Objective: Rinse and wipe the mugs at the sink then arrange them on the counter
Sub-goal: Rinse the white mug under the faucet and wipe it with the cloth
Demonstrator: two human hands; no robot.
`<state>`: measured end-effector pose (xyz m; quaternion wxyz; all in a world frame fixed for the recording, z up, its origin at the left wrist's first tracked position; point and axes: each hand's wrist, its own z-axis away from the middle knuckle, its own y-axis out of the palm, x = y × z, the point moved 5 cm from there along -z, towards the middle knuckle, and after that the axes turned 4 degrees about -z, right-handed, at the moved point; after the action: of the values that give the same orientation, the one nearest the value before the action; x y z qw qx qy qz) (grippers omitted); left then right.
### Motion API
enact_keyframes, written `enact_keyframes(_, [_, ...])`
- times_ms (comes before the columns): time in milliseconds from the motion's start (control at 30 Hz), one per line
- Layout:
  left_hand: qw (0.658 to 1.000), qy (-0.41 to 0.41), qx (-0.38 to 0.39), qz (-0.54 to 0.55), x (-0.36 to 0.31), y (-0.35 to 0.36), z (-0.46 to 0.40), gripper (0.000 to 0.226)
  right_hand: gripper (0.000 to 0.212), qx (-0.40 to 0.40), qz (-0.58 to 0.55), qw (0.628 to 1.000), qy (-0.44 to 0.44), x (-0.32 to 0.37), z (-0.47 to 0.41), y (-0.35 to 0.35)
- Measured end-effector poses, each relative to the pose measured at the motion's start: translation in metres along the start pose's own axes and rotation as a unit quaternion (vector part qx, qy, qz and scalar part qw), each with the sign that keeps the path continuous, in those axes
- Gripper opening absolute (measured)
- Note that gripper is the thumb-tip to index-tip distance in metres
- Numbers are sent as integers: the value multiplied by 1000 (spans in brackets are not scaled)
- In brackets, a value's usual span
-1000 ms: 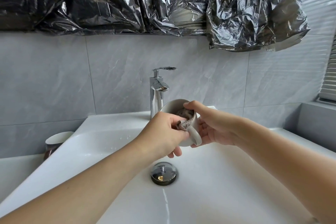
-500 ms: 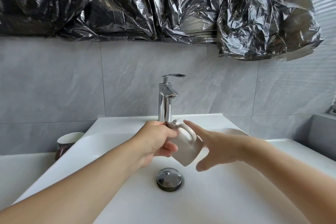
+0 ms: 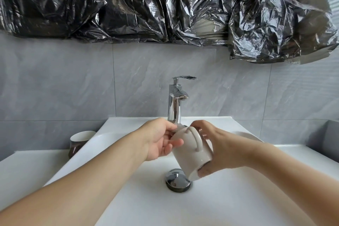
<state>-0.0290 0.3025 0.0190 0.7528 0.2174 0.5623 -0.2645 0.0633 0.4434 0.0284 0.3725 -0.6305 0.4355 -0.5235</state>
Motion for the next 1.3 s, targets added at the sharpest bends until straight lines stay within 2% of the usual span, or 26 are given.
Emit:
enact_keyframes(133, [992, 63, -107, -17, -12, -11, -1, 10, 108, 0, -58, 998, 20, 1, 0, -1])
enact_keyframes(233, [964, 160, -207, -53, -25, -22, 2, 9, 106, -12, -47, 998, 31, 3, 3, -7])
enact_keyframes(300, [919, 267, -276, -85, -41, -30, 11, 25, 106, -23, -2, 999, 38, 3, 4, -11])
enact_keyframes(367, [858, 369, -326, -145, -55, -29, 26, 33, 103, -32, 58, 997, 35, 4, 4, -13])
enact_keyframes(433, [822, 430, -309, -209, -58, -16, 33, 34, 97, -34, 97, 994, 27, 6, 5, -12])
enact_keyframes(467, [825, 437, -274, -231, -53, -6, 31, 33, 92, -38, 110, 993, 23, 8, 5, -11])
enact_keyframes(533, [857, 409, -184, -253, -40, 10, 19, 32, 80, -50, 133, 990, 10, 11, 4, -10])
enact_keyframes(600, [888, 367, -126, -247, -29, 16, 8, 35, 77, -59, 141, 988, -6, 15, 3, -9])
enact_keyframes(733, [955, 243, -83, -148, -17, 9, -1, 32, 79, -84, 150, 985, -25, 20, 2, -11])
enact_keyframes(800, [968, 193, -61, -149, -10, 8, -3, 33, 80, -92, 168, 980, -48, 24, 1, -10])
enact_keyframes(867, [945, 227, -79, -220, -10, 9, -3, 21, 80, -96, 174, 978, -61, 26, 0, -7])
enact_keyframes(933, [884, 306, -143, -322, -17, 12, 0, 20, 79, -98, 160, 981, -53, 26, -3, -5])
enact_keyframes(1000, [832, 365, -205, -364, -25, 17, 8, 24, 78, -109, 125, 986, -33, 23, -7, -6])
enact_keyframes(1100, [803, 411, -215, -374, -29, 23, 16, 24, 77, -125, 85, 988, -12, 17, -11, -8])
enact_keyframes(1200, [786, 383, -199, -443, -29, 24, 18, 10, 75, -118, 102, 988, 9, 10, -11, -6])
enact_keyframes(1233, [793, 366, -188, -448, -28, 24, 19, 7, 76, -115, 115, 987, 15, 9, -10, -5])
enact_keyframes(1300, [818, 351, -164, -426, -28, 23, 16, 16, 80, -114, 149, 982, 11, 8, -7, -6])
